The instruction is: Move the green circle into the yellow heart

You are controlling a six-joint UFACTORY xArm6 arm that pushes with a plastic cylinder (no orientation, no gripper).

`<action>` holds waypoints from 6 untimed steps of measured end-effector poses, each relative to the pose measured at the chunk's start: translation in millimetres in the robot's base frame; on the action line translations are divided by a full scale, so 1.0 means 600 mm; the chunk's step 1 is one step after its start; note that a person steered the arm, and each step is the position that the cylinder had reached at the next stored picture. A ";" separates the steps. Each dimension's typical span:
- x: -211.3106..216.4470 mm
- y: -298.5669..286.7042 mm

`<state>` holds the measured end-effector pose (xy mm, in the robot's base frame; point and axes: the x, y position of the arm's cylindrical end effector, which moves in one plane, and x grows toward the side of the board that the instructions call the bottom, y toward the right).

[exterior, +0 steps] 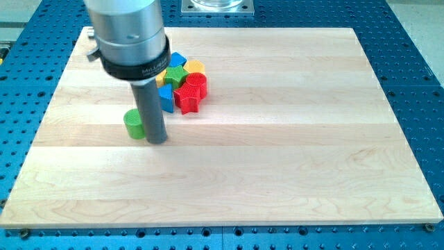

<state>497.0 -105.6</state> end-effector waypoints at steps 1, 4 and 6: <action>-0.026 -0.055; -0.063 -0.119; -0.123 -0.058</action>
